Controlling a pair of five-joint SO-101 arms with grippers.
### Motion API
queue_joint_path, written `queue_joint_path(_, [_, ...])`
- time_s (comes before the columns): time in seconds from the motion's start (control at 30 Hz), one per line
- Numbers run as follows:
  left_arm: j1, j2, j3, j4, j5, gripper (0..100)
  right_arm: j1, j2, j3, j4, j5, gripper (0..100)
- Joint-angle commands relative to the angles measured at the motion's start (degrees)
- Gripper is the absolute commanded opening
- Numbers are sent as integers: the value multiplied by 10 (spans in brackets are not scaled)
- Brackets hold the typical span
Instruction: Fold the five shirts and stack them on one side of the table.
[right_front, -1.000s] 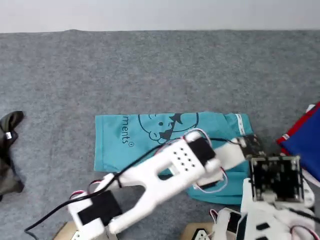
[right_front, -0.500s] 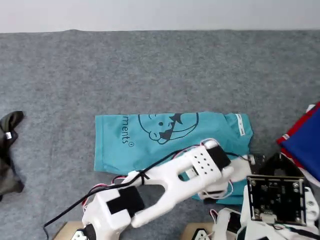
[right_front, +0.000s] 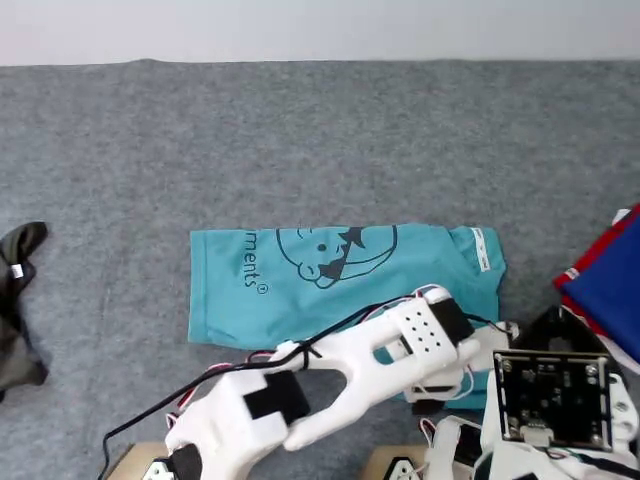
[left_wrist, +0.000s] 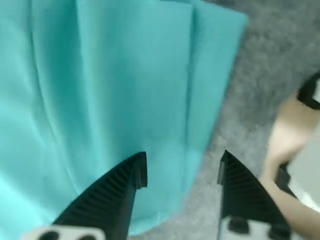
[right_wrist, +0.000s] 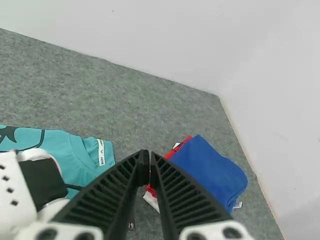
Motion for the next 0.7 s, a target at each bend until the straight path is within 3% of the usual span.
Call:
queue_joint_path(0.0, [-3, 20, -67, 14, -5, 239, 2, 0, -11, 21, -6, 14])
queue_joint_path(0.23, [-5, 105, -183, 84, -6, 233, 2, 0, 10, 20, -4, 13])
queue_joint_path(0.67, [-6, 144, -315, 157, -35, 69, 2, 0, 11, 16, -4, 13])
